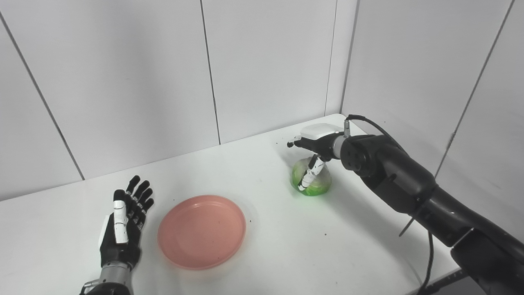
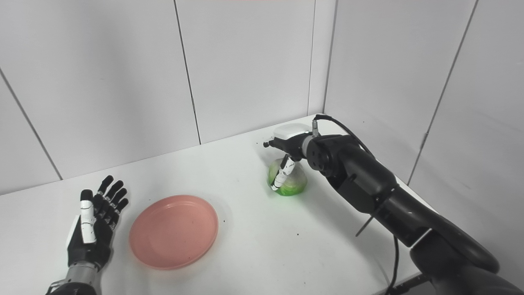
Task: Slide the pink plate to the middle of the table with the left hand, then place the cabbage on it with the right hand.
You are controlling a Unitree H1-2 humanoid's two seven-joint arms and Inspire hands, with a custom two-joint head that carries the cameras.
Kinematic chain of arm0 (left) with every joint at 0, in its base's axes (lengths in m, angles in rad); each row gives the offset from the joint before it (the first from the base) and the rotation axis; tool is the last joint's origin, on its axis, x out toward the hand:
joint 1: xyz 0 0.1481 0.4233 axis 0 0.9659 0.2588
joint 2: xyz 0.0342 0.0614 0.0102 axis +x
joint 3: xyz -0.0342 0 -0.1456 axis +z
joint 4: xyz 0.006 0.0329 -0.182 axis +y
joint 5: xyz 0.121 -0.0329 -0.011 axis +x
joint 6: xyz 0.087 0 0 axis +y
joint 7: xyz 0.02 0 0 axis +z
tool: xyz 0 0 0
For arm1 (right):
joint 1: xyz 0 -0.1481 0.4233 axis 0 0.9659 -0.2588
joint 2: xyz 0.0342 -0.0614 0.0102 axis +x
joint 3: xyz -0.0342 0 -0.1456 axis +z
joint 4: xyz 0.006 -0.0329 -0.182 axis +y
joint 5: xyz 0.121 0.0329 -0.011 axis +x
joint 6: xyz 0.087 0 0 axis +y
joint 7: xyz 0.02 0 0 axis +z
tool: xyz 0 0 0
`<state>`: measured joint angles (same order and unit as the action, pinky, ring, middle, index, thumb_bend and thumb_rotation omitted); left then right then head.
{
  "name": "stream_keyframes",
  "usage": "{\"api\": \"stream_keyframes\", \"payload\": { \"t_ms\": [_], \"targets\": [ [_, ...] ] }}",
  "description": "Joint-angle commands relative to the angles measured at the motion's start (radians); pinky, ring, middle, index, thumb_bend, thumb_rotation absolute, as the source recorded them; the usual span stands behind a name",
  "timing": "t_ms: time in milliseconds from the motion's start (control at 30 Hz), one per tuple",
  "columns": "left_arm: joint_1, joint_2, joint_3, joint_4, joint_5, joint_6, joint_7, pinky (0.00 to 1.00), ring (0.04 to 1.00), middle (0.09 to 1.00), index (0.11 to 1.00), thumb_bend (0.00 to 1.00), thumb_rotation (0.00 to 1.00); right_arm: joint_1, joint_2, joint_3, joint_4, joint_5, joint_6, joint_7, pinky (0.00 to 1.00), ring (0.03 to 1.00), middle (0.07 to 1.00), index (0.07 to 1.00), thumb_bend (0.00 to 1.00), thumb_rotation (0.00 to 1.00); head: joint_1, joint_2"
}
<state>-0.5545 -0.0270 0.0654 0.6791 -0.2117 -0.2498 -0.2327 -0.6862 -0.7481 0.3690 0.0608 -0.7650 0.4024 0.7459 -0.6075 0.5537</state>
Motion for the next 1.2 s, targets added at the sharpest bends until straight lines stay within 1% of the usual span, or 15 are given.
{"api": "stream_keyframes", "payload": {
  "t_ms": [0,67,100,200,233,300,333,367,533,633,700,800,933,1033,1167],
  "targets": [
    [0.01,0.007,0.008,0.014,-0.021,-0.004,-0.017,0.93,0.926,0.914,0.906,0.8,0.99,-0.029,-0.034,-0.025,-0.019,0.003,-0.014,-0.004,0.8,0.954,0.979,0.929,1.0,0.32,0.001,0.0],
    [0.01,0.007,0.008,0.011,-0.019,-0.001,-0.019,0.93,0.927,0.915,0.906,0.8,0.98,-0.022,-0.033,-0.037,-0.025,0.018,-0.011,0.002,0.77,0.951,0.992,0.937,1.0,0.29,0.001,0.0],
    [0.011,0.008,0.006,0.01,-0.016,-0.002,-0.017,0.93,0.927,0.915,0.904,0.8,0.99,-0.021,-0.035,-0.035,-0.029,0.02,-0.01,0.011,0.75,0.949,0.998,0.954,1.0,0.26,0.001,0.0],
    [0.012,0.009,0.004,0.005,-0.018,0.005,-0.019,0.93,0.931,0.919,0.905,0.8,0.99,-0.024,-0.045,-0.016,-0.041,0.004,-0.008,0.048,0.71,0.934,1.0,0.987,1.0,0.24,0.001,0.0],
    [0.012,0.01,0.002,0.006,-0.016,0.002,-0.019,0.93,0.93,0.919,0.904,0.8,0.99,-0.027,-0.046,-0.011,-0.044,0.003,-0.001,0.064,0.71,0.933,1.0,0.994,1.0,0.22,0.001,0.0],
    [0.015,0.007,0.004,0.001,-0.015,0.008,-0.011,0.93,0.928,0.918,0.907,0.8,0.99,-0.032,-0.048,-0.002,-0.049,-0.003,0.009,0.093,0.72,0.94,1.0,0.999,1.0,0.15,0.001,0.0],
    [0.016,0.004,0.007,-0.006,-0.021,0.017,-0.009,0.92,0.924,0.911,0.903,0.8,0.98,-0.033,-0.049,-0.001,-0.052,-0.001,0.01,0.105,0.73,0.954,1.0,1.0,1.0,0.11,0.002,0.008],
    [0.017,0.003,0.008,-0.008,-0.022,0.018,-0.008,0.92,0.922,0.909,0.902,0.8,0.97,-0.034,-0.05,0.0,-0.052,0.0,0.007,0.113,0.74,0.966,1.0,1.0,1.0,0.1,0.002,0.008],
    [0.018,-0.001,0.012,-0.011,-0.015,0.015,0.003,0.89,0.905,0.894,0.887,0.8,0.98,-0.029,-0.048,-0.002,-0.046,0.002,-0.005,0.125,0.72,0.964,1.0,1.0,1.0,0.09,0.004,0.011],
    [0.02,0.002,0.008,-0.017,-0.015,0.025,-0.005,0.92,0.917,0.907,0.898,0.8,1.0,-0.022,-0.044,-0.007,-0.041,0.007,0.001,0.124,0.7,0.943,1.0,1.0,1.0,0.11,0.003,0.014],
    [0.02,0.002,0.009,-0.017,-0.016,0.023,-0.006,0.92,0.917,0.908,0.898,0.8,0.99,-0.015,-0.039,-0.014,-0.033,0.016,0.002,0.115,0.69,0.937,1.0,1.0,1.0,0.1,0.003,0.014],
    [0.021,-0.001,0.011,-0.017,-0.017,0.015,-0.003,0.91,0.915,0.905,0.892,0.79,0.98,0.005,-0.028,-0.029,-0.022,0.026,-0.004,0.08,0.69,0.937,1.0,0.992,1.0,0.08,0.004,0.018],
    [0.026,-0.003,0.011,-0.032,-0.014,0.029,0.006,0.9,0.91,0.899,0.888,0.79,0.98,0.025,-0.019,-0.028,-0.007,0.009,-0.023,0.023,0.65,0.898,1.0,0.964,1.0,0.11,0.006,0.023],
    [0.031,-0.005,0.017,-0.052,-0.035,0.065,-0.005,0.91,0.912,0.895,0.888,0.8,0.97,0.048,-0.006,-0.04,0.016,0.016,-0.061,-0.062,0.62,0.873,0.995,0.931,1.0,0.12,0.004,0.028],
    [0.033,-0.005,0.016,-0.057,-0.034,0.067,-0.006,0.91,0.919,0.904,0.895,0.8,0.96,0.074,0.028,-0.069,0.036,0.028,-0.072,-0.157,0.61,0.843,0.963,0.884,1.0,0.14,0.004,0.031]
  ]
}}
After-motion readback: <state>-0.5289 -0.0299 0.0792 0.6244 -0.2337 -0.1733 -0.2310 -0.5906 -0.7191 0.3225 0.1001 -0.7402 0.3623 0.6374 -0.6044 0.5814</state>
